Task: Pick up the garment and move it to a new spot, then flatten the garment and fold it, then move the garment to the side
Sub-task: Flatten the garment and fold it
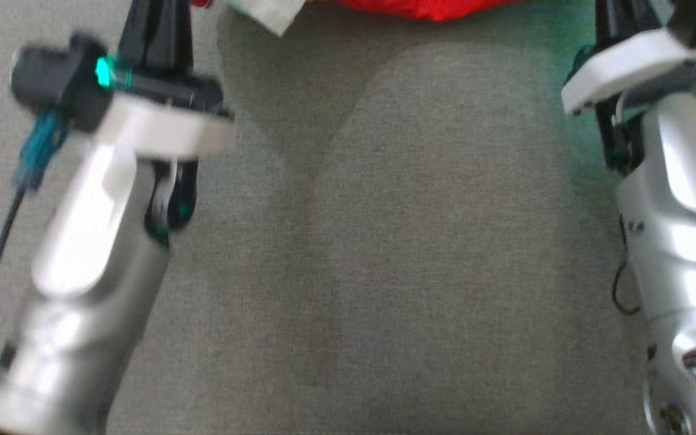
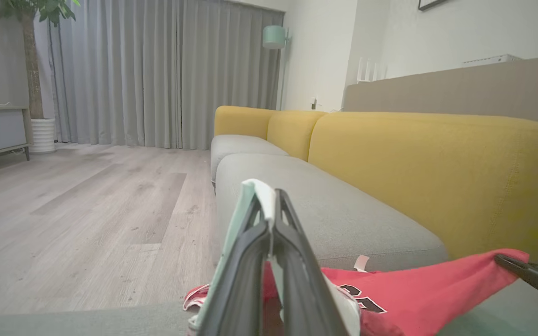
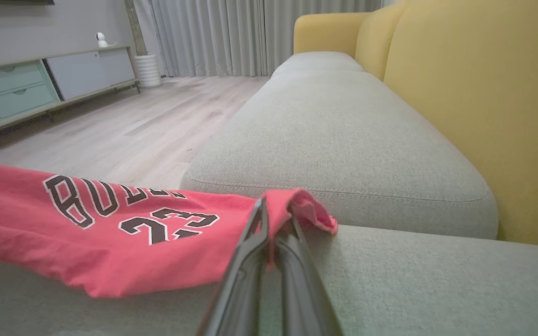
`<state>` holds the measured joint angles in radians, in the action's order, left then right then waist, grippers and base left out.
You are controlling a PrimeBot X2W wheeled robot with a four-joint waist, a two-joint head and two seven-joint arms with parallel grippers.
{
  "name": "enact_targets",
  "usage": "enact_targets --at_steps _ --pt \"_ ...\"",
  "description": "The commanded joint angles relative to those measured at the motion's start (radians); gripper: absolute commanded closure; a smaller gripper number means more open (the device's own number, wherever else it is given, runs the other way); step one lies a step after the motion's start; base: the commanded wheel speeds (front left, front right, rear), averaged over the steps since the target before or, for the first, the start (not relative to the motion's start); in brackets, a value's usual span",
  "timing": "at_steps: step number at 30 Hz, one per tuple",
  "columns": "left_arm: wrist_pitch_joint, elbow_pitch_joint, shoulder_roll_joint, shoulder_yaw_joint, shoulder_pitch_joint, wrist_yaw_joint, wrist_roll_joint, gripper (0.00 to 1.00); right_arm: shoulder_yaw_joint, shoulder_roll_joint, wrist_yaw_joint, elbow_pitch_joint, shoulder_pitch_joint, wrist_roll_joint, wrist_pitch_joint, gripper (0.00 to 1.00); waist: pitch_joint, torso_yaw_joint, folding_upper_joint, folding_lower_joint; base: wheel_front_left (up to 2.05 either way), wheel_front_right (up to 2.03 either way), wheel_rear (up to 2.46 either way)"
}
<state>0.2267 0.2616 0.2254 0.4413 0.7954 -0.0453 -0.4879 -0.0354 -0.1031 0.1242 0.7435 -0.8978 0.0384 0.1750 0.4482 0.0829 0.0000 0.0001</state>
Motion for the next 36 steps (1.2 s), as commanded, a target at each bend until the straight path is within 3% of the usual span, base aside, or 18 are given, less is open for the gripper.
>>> enact_targets --at_steps 1,9,17,24,29,36 --pt "0.012 -0.069 0.051 -0.055 -0.045 -0.013 -0.014 1.00 -0.022 0.025 0.007 -0.054 0.040 0.020 0.018 1.00 -0.031 -0.008 0.0000 -0.0001 0.00 0.00 0.00" --pt "0.025 -0.276 0.057 -0.079 -0.355 -0.071 -0.059 1.00 -0.007 0.021 0.007 -0.212 0.274 0.091 0.008 1.00 -0.160 0.004 0.0000 -0.0001 0.00 0.00 0.00" --pt "-0.020 -0.516 0.101 -0.042 -0.695 -0.163 -0.058 1.00 0.069 0.035 0.007 -0.607 0.732 0.131 -0.156 1.00 -0.326 0.025 0.0000 -0.0001 0.00 0.00 0.00" --pt "-0.124 -0.662 0.162 -0.010 -0.909 -0.237 -0.063 1.00 0.094 0.051 0.007 -0.883 1.006 0.132 -0.317 1.00 -0.352 0.025 0.0000 -0.0001 0.00 0.00 0.00" --pt "-0.147 -0.624 0.159 0.016 -0.946 -0.231 -0.085 1.00 0.091 0.052 0.007 -0.900 1.054 0.160 -0.370 1.00 -0.346 0.022 0.0000 -0.0001 0.00 0.00 0.00" --pt "-0.143 -0.465 0.121 0.033 -0.851 -0.170 -0.121 1.00 0.089 0.053 0.007 -0.767 0.994 0.175 -0.424 1.00 -0.314 0.027 0.0000 -0.0001 0.00 0.00 0.00"
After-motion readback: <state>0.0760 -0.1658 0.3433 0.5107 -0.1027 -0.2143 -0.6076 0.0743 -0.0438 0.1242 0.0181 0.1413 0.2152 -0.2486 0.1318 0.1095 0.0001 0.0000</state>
